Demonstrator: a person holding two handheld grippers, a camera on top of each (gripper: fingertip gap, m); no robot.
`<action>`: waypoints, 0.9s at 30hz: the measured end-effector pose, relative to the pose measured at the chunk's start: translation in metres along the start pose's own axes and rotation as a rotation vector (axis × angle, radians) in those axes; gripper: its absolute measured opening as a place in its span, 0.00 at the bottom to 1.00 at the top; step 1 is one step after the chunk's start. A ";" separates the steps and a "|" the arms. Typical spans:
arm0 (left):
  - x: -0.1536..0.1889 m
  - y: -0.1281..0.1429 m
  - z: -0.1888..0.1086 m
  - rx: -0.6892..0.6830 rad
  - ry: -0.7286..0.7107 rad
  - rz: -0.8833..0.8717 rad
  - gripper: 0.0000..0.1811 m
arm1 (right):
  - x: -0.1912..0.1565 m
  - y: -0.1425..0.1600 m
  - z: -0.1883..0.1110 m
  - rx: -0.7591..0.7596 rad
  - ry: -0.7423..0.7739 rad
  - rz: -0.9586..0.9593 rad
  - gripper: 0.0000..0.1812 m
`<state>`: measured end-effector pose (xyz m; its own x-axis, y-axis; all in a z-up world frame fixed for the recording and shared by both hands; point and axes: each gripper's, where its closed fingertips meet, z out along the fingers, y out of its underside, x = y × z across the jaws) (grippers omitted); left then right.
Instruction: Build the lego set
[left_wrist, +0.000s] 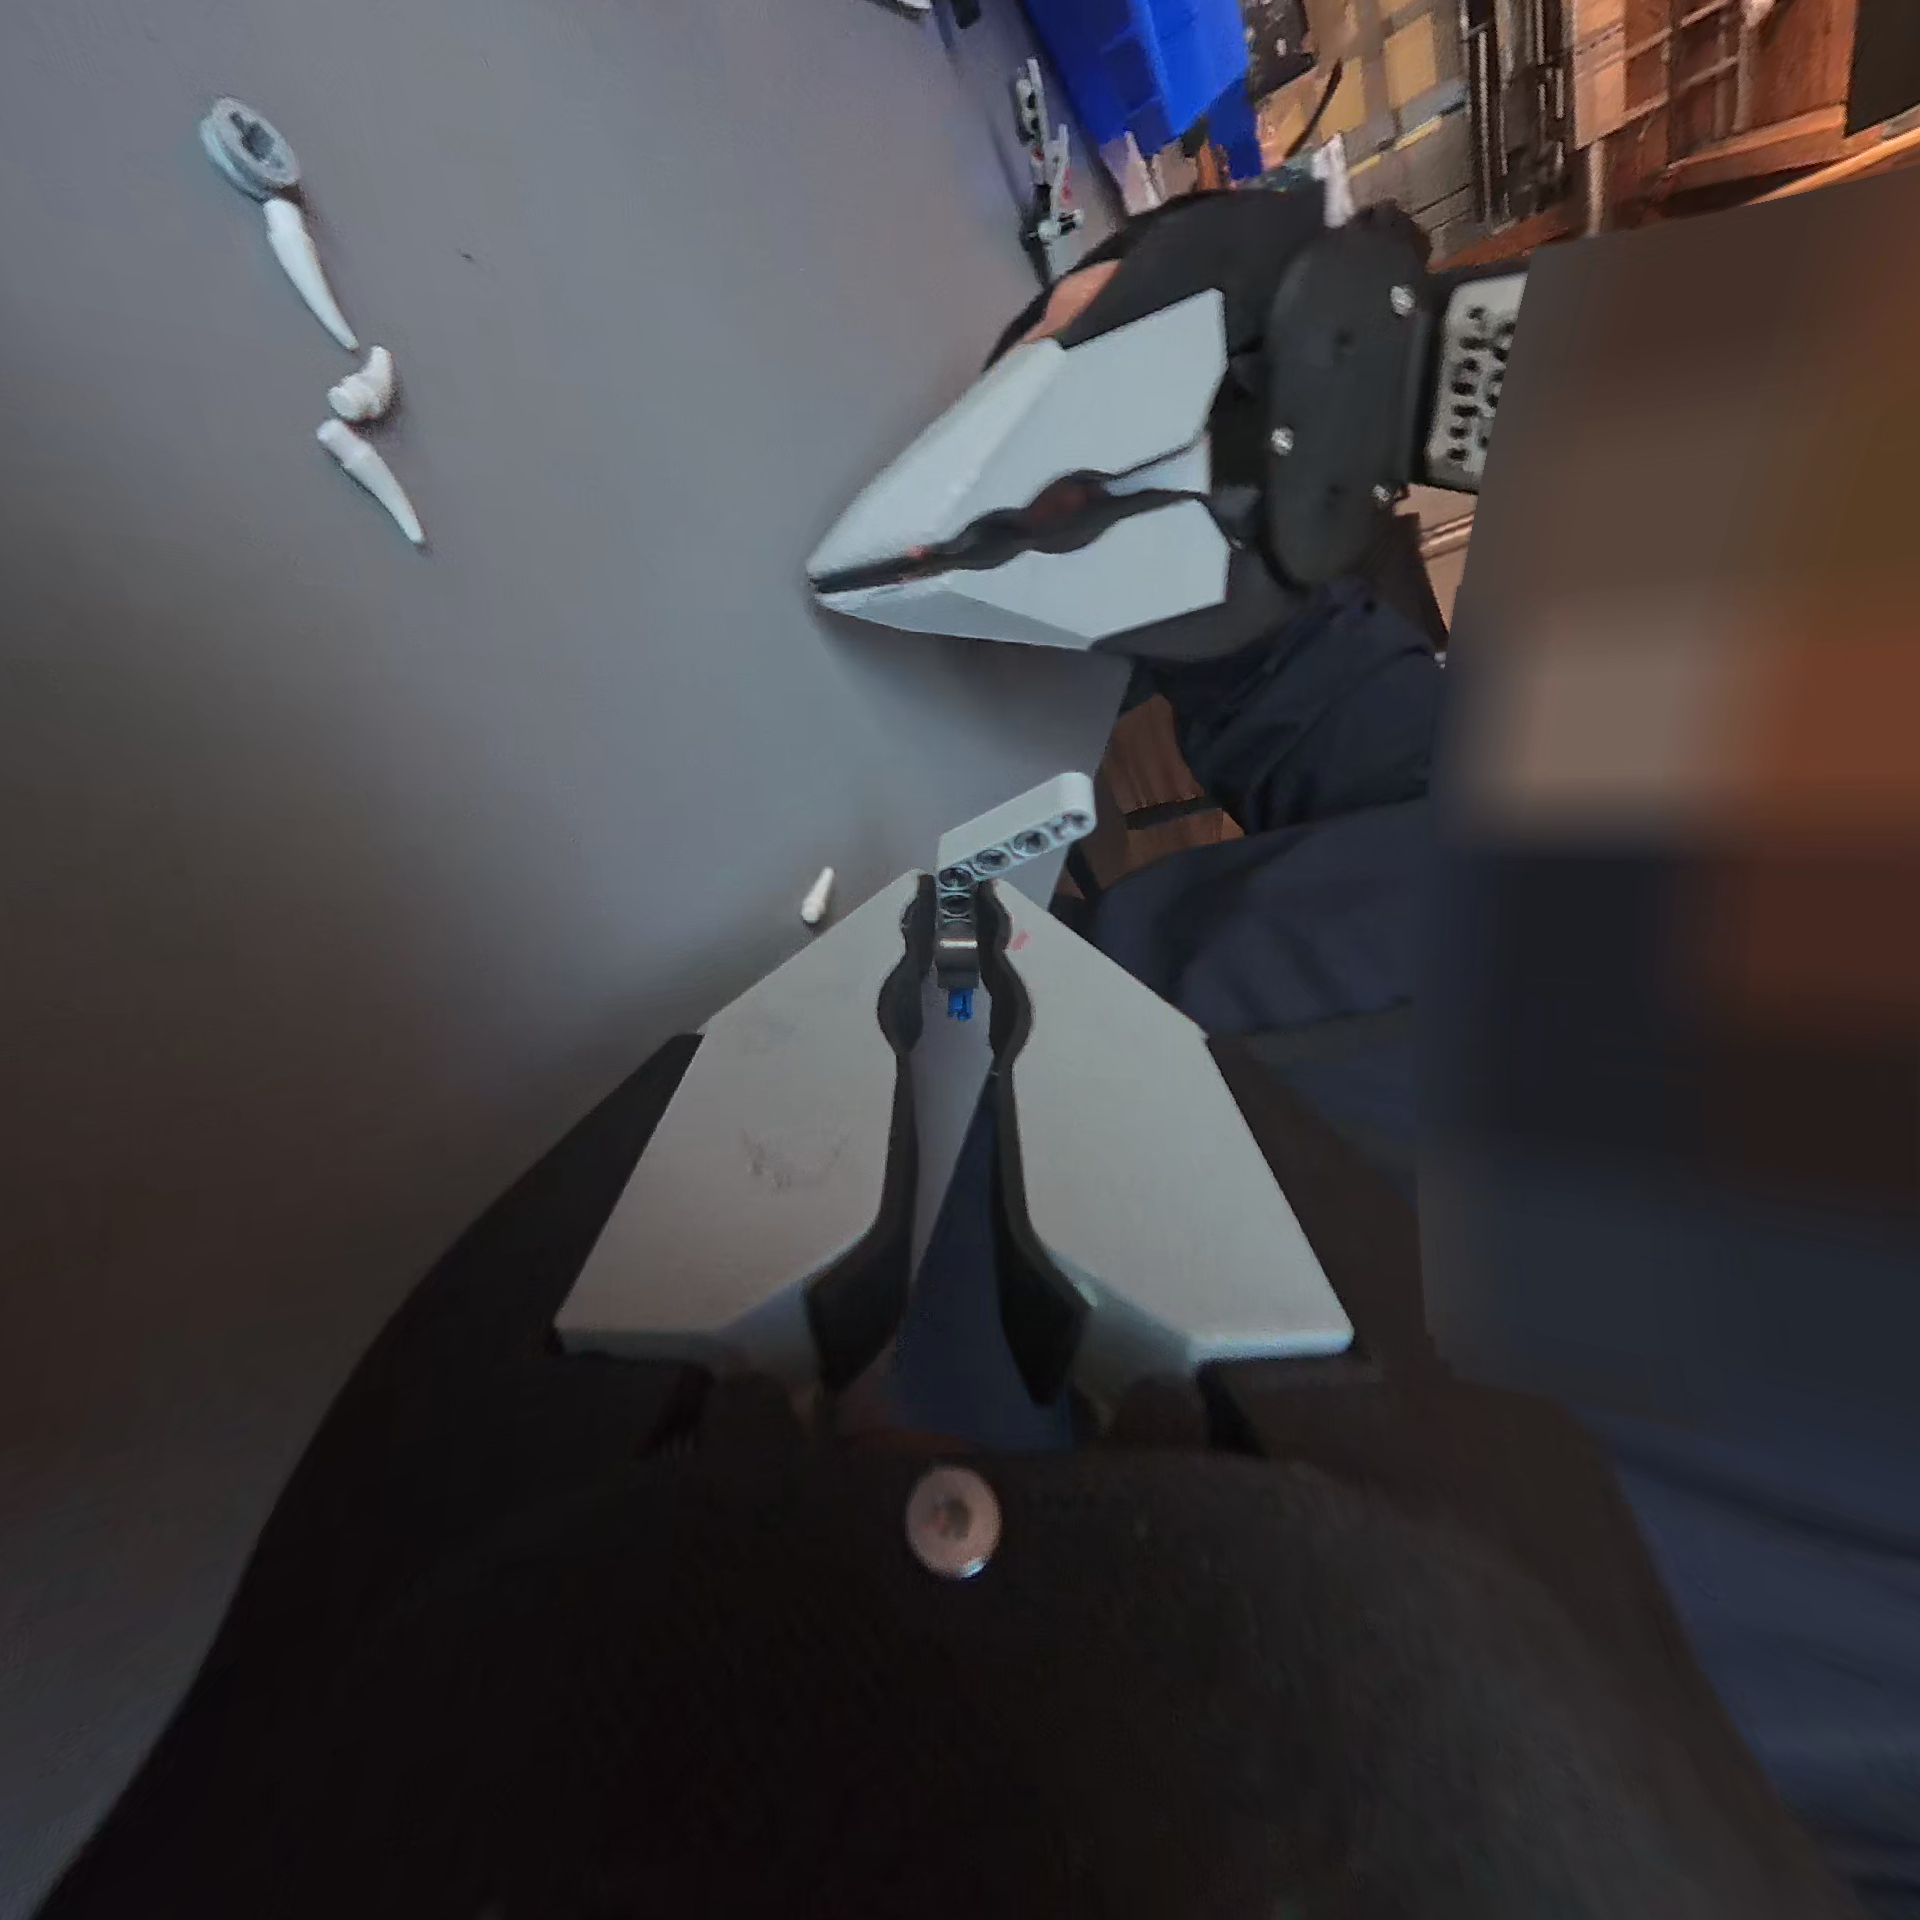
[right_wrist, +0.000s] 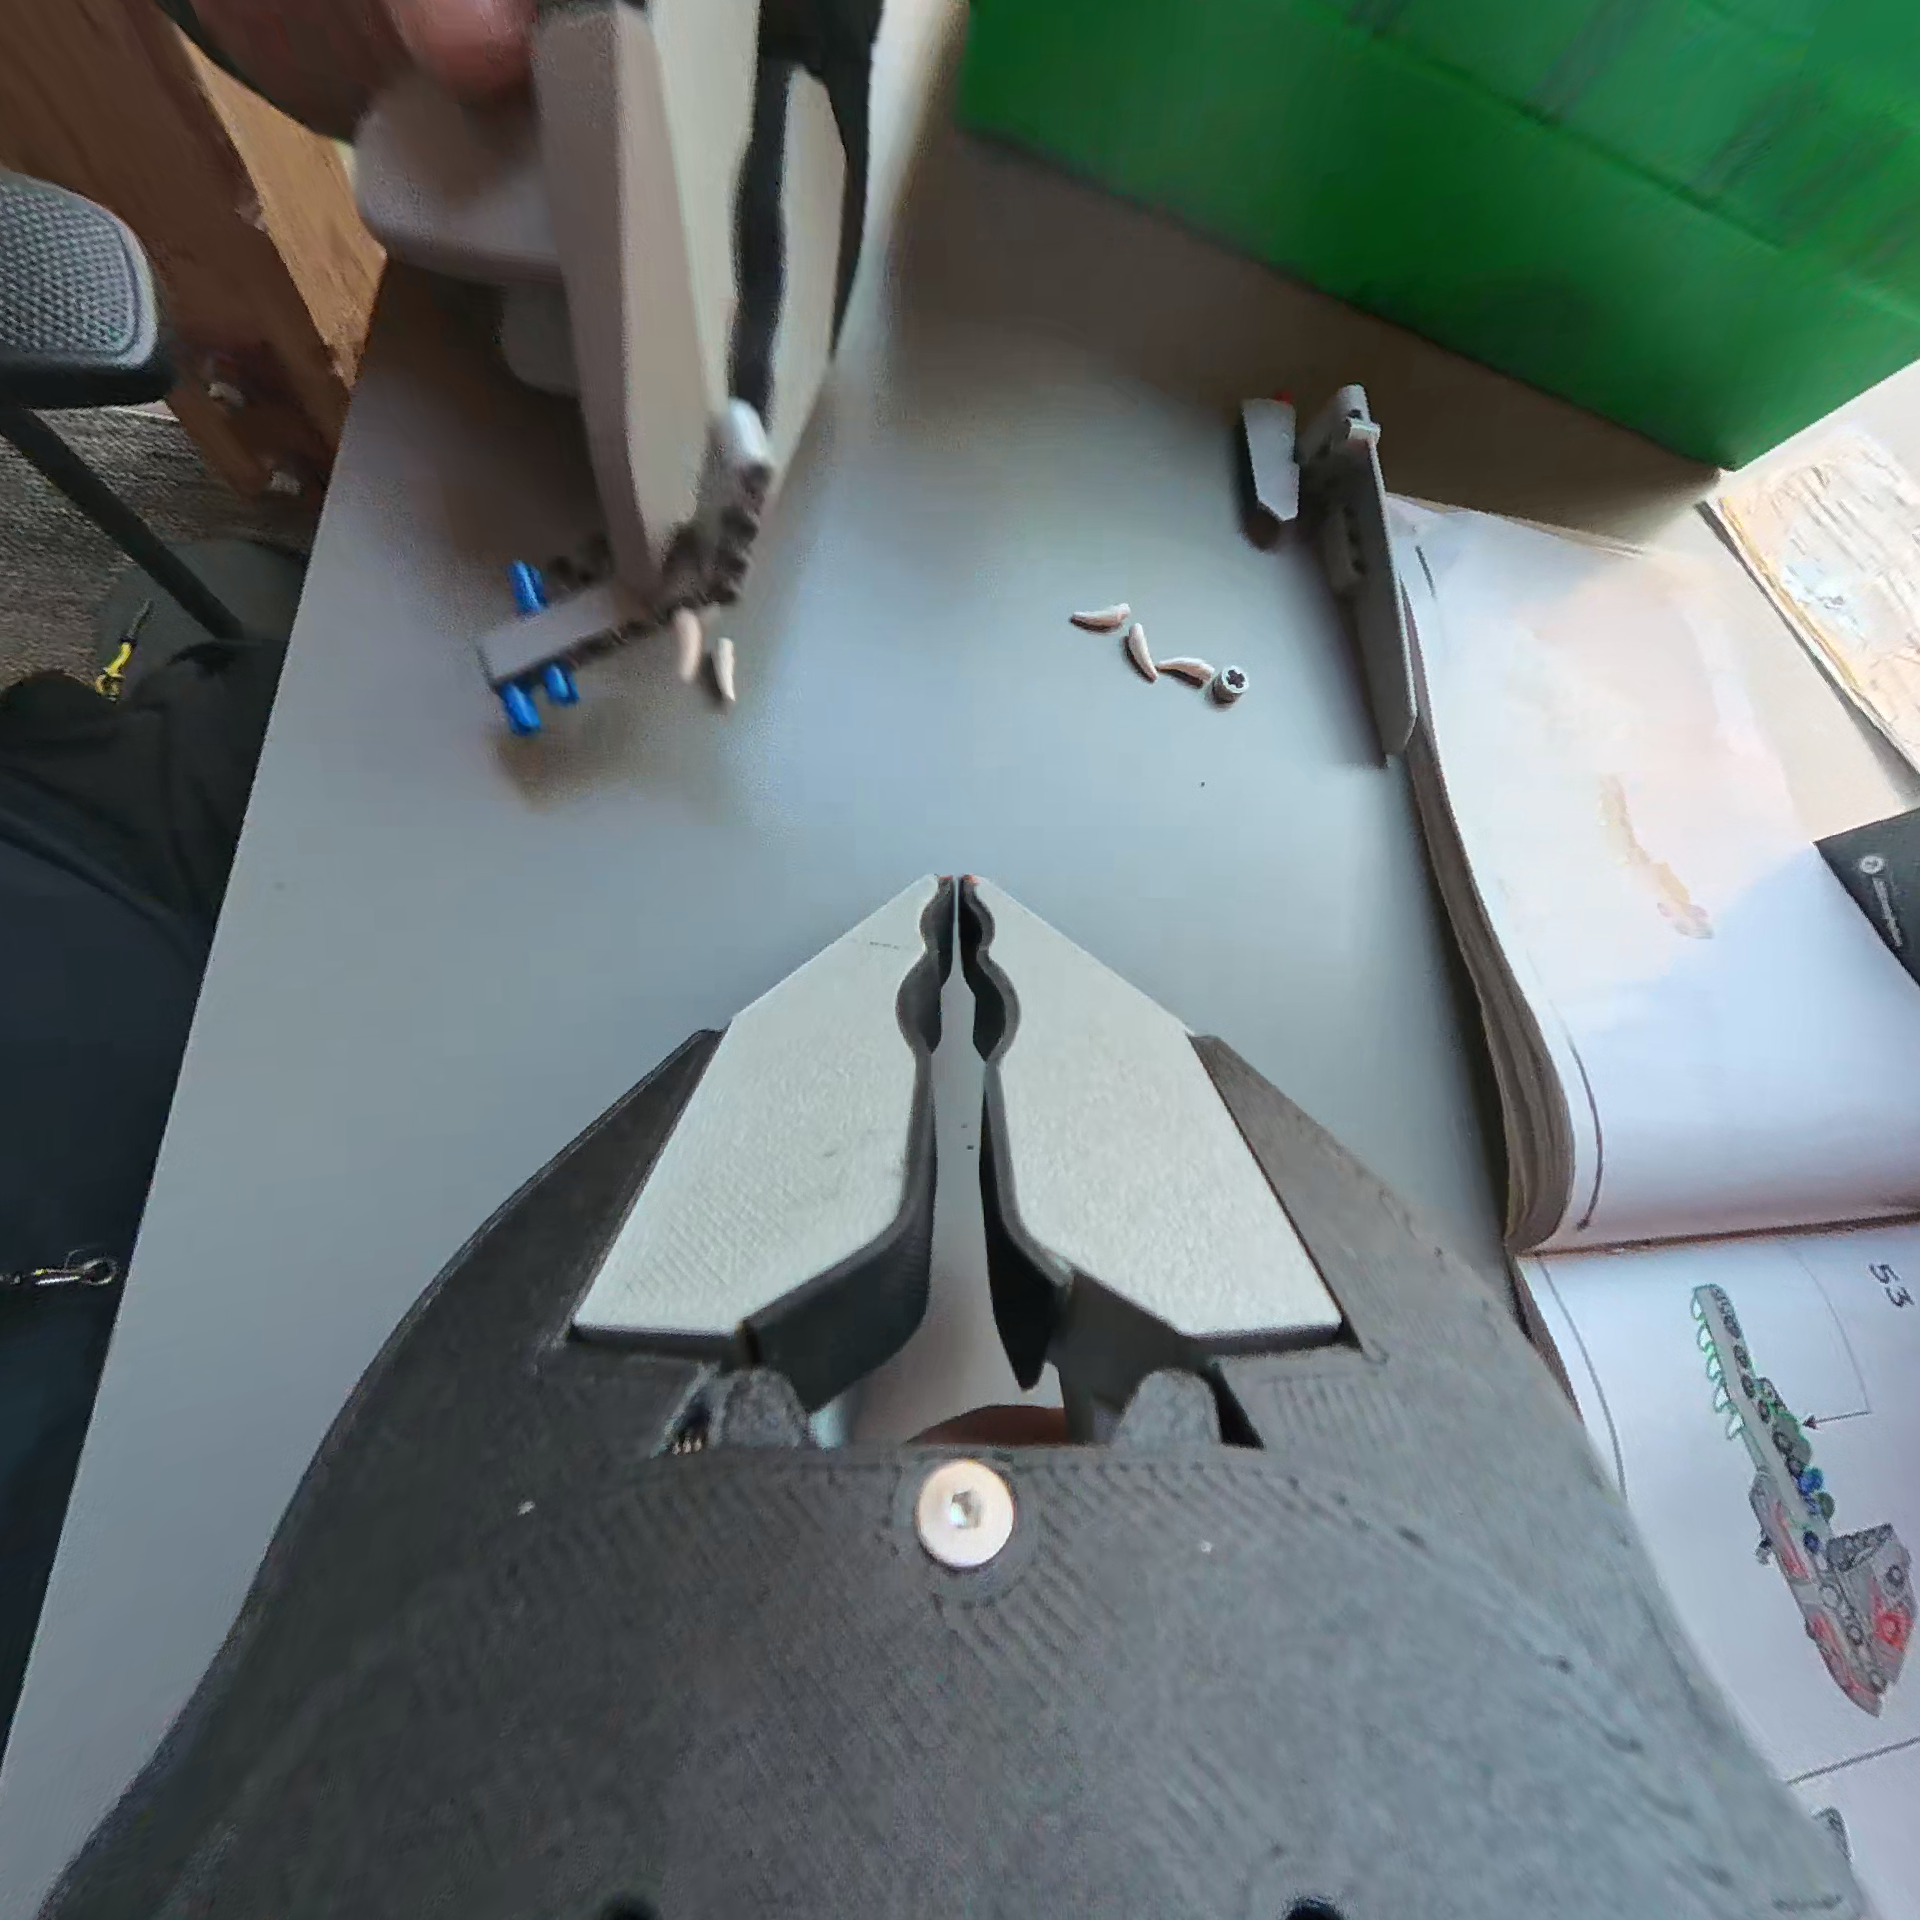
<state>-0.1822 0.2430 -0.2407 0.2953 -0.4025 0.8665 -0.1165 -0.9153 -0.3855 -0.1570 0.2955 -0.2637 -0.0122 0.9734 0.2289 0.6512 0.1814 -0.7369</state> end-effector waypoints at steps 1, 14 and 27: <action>0.004 0.001 -0.006 0.009 0.004 0.018 0.02 | -0.001 -0.001 0.000 0.005 -0.009 0.005 0.00; -0.012 0.014 -0.024 0.051 -0.075 0.074 0.03 | -0.029 -0.024 0.018 0.036 -0.167 -0.105 0.06; -0.012 0.010 -0.024 0.095 -0.086 0.109 0.03 | 0.036 -0.029 0.052 -0.022 -0.146 -0.089 0.06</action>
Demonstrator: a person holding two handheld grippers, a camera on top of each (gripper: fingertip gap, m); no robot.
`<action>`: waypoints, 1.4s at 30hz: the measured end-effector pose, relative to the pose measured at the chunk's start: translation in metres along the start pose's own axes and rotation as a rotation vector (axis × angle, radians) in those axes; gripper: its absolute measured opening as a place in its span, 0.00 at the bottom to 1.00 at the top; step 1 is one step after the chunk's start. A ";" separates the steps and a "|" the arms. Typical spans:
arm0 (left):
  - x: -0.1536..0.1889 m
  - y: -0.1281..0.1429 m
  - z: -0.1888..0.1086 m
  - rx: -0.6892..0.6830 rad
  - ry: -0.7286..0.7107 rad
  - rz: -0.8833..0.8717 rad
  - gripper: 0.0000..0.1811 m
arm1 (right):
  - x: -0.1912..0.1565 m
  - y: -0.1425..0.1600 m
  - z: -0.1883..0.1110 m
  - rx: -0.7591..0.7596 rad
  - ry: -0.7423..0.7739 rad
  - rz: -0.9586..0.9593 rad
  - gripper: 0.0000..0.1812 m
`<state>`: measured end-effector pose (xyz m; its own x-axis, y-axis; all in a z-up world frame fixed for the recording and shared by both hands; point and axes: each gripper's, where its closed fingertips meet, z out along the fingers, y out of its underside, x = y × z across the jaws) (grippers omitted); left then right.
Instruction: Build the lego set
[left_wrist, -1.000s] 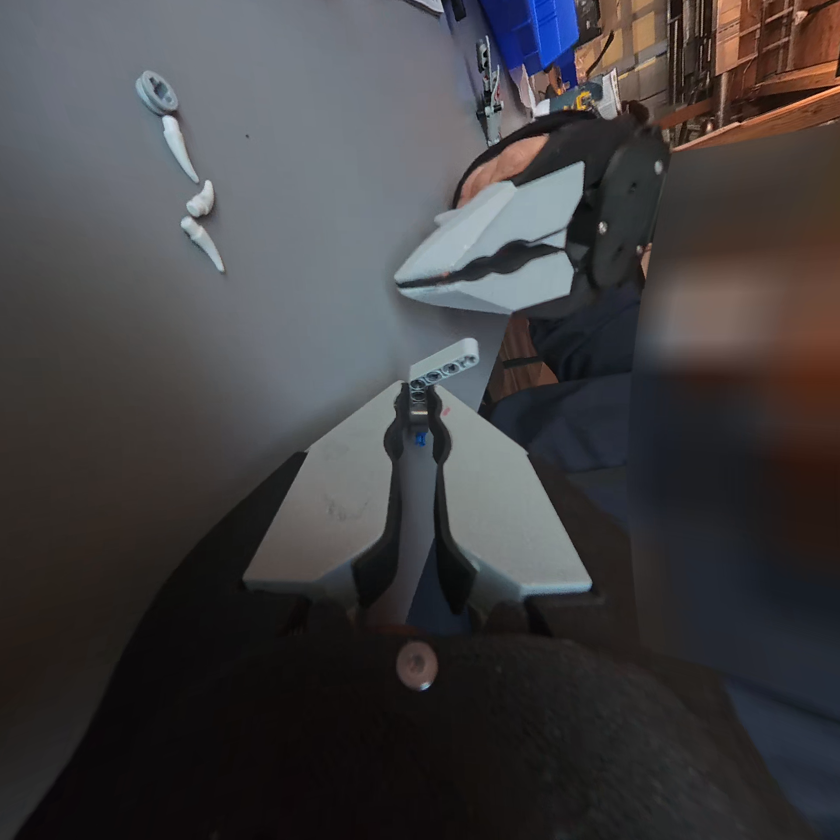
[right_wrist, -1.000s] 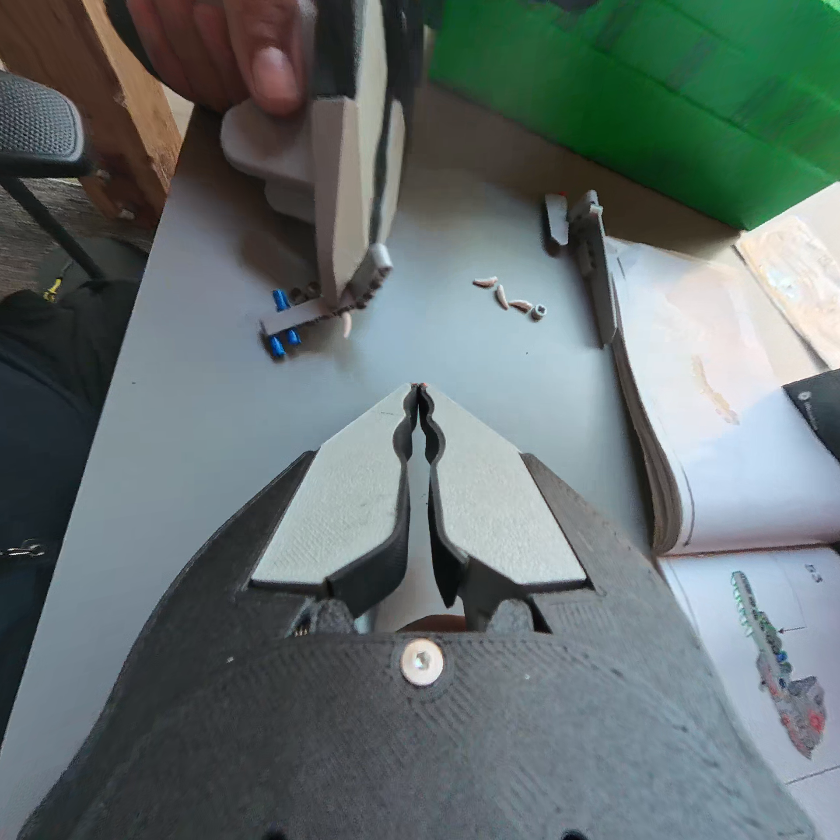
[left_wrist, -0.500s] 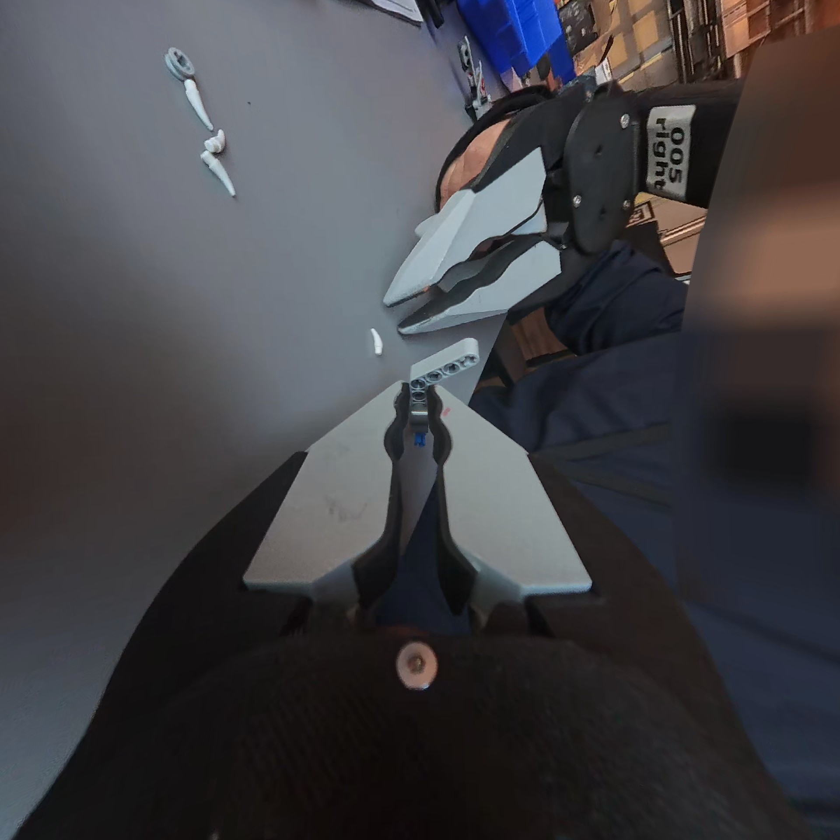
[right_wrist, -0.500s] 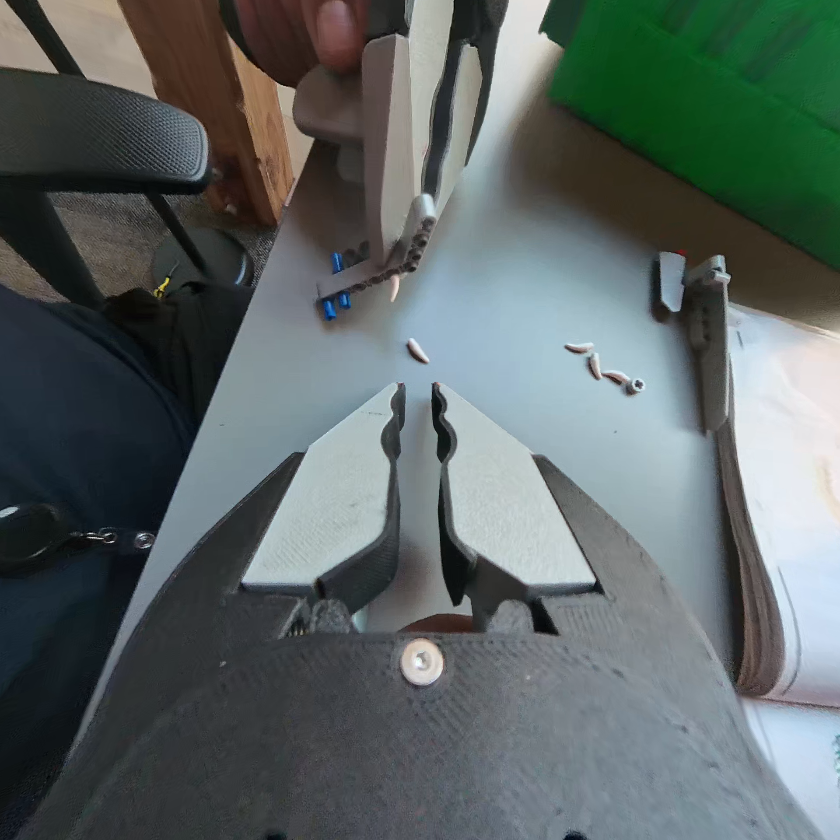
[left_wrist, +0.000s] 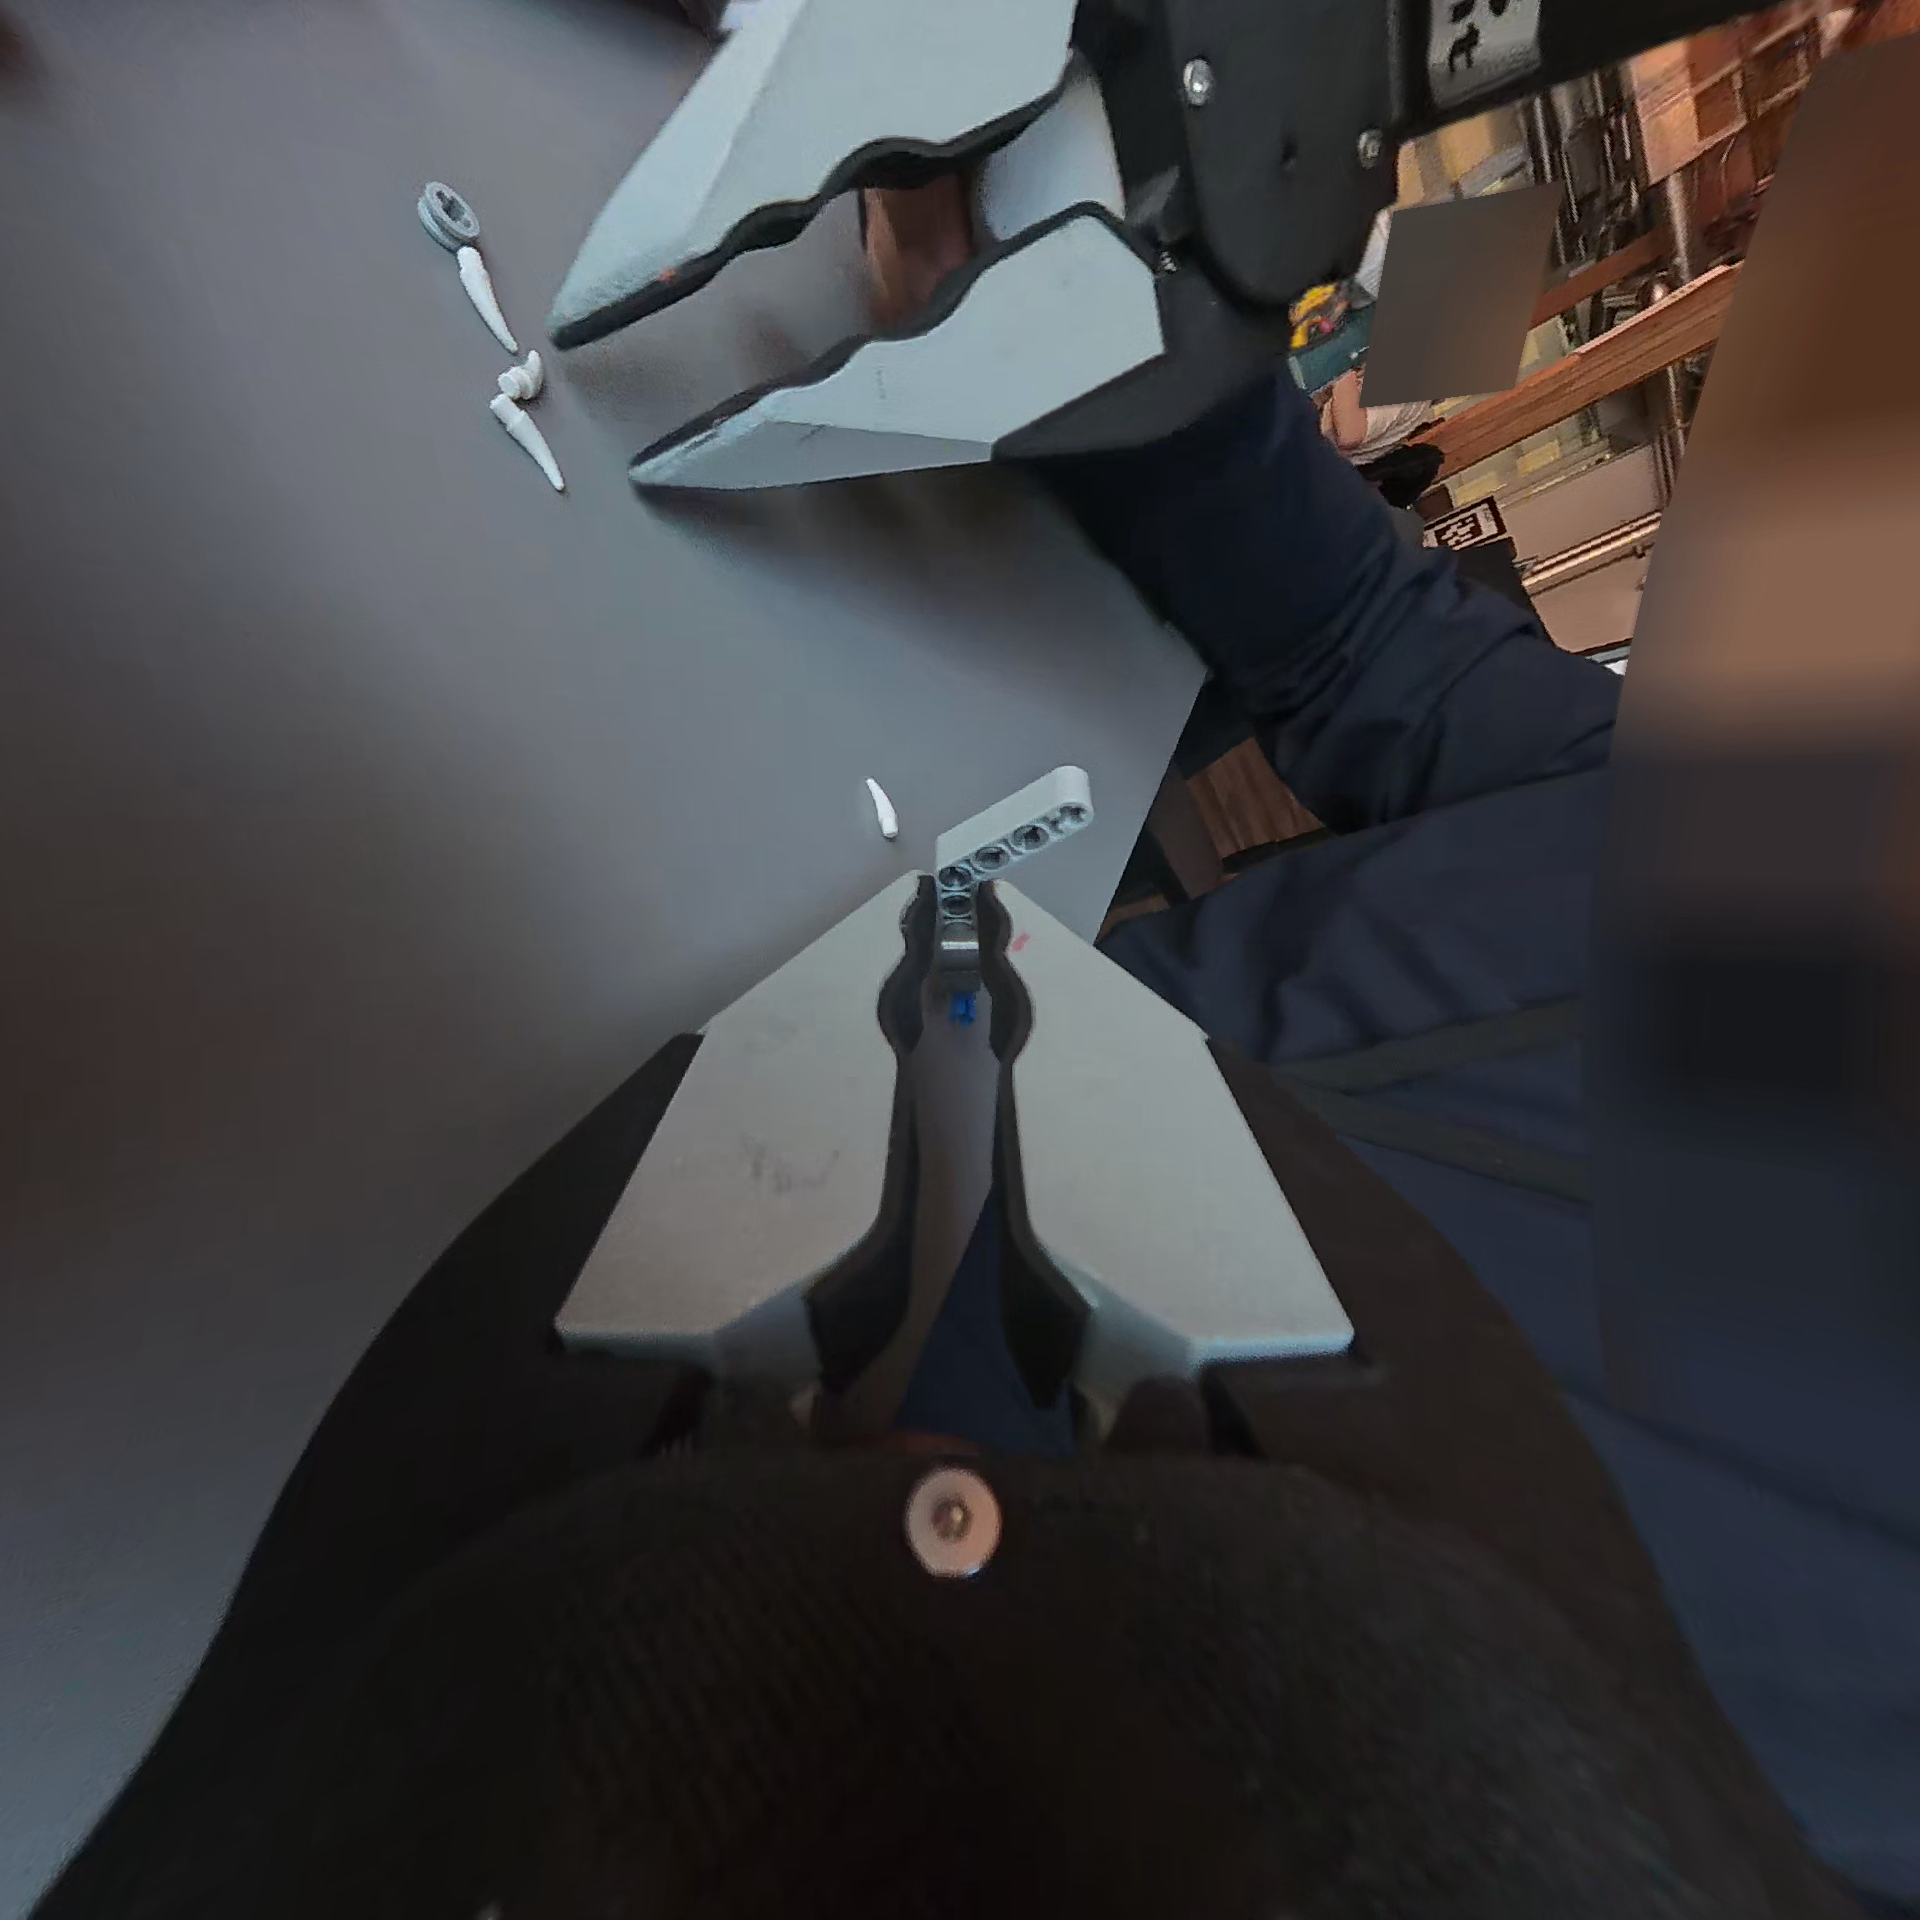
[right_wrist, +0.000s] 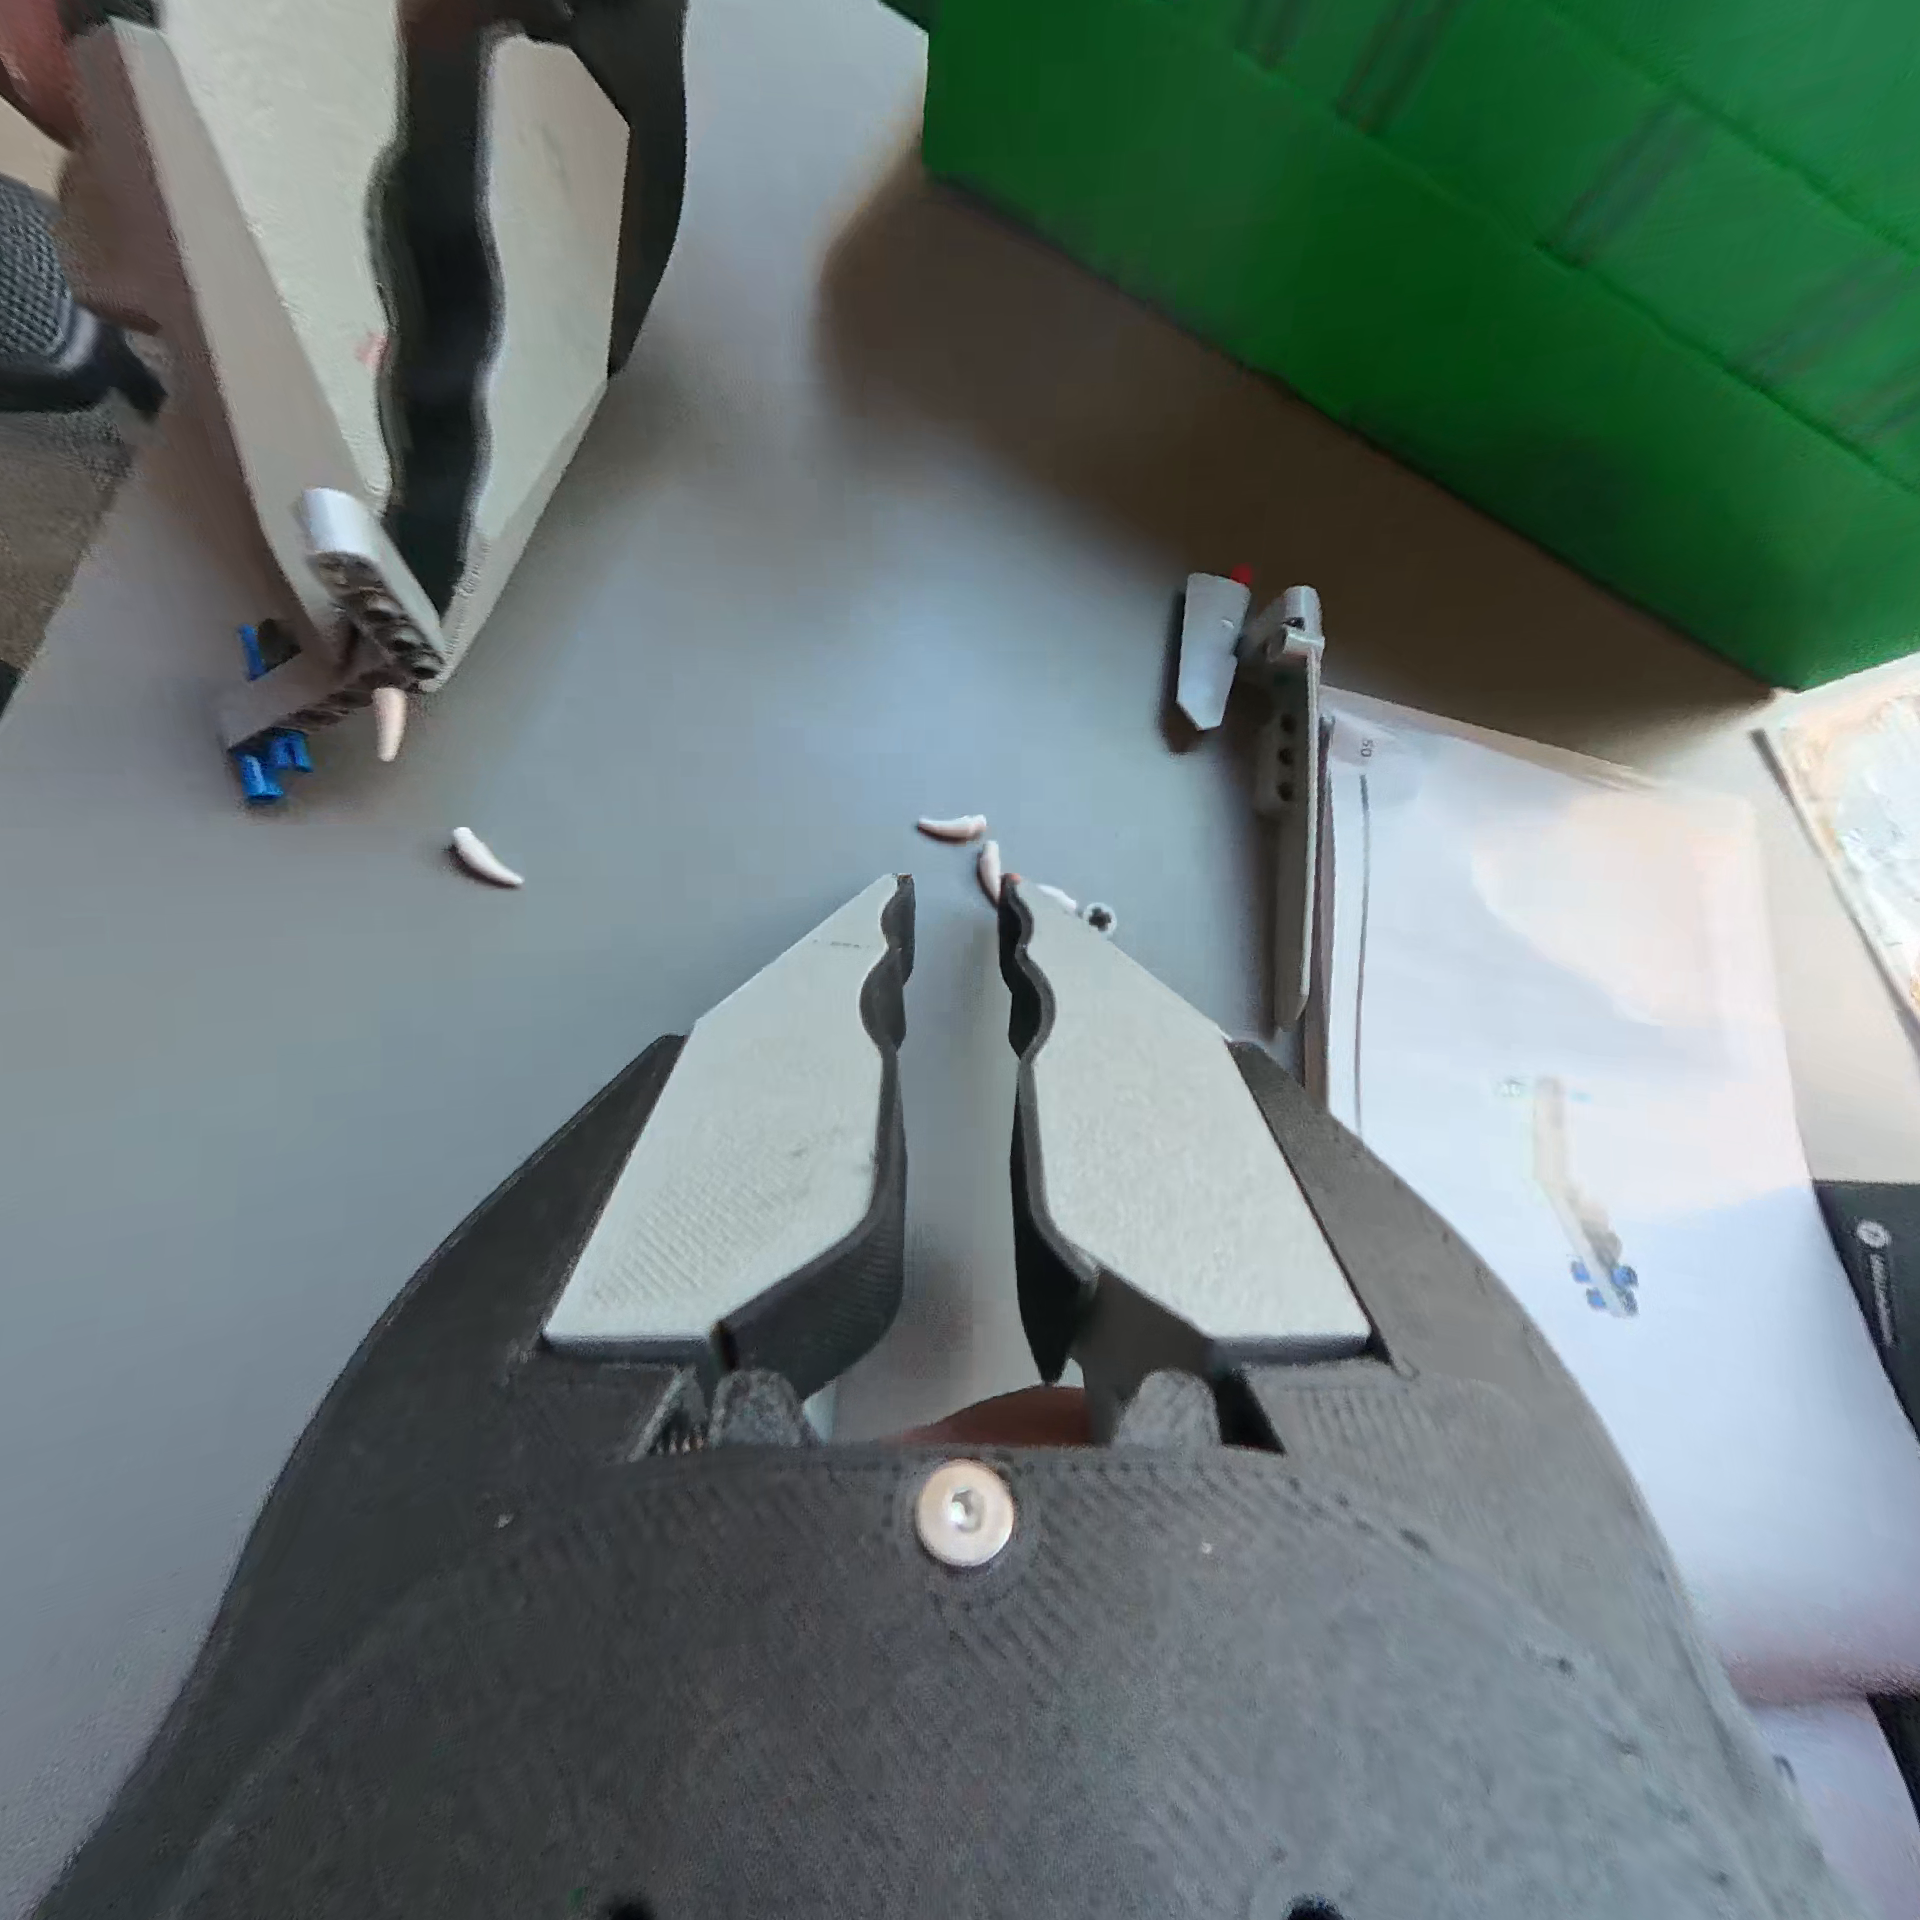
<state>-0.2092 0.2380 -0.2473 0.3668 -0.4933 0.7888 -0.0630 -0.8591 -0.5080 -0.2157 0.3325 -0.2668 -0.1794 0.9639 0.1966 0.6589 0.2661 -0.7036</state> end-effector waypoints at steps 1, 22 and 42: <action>0.000 0.000 0.000 0.000 0.000 0.000 0.03 | 0.000 0.000 0.002 0.000 -0.018 0.010 0.06; 0.003 0.001 -0.001 0.000 0.019 0.031 0.03 | -0.024 0.005 -0.013 -0.024 -0.247 0.088 0.07; 0.002 0.000 0.000 0.014 -0.001 0.055 0.03 | -0.087 -0.010 -0.012 0.011 -0.365 -0.180 0.07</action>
<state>-0.2089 0.2366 -0.2457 0.3639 -0.5393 0.7594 -0.0702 -0.8289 -0.5550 -0.1978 0.2465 -0.2690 -0.5400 0.8393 0.0636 0.5857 0.4289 -0.6877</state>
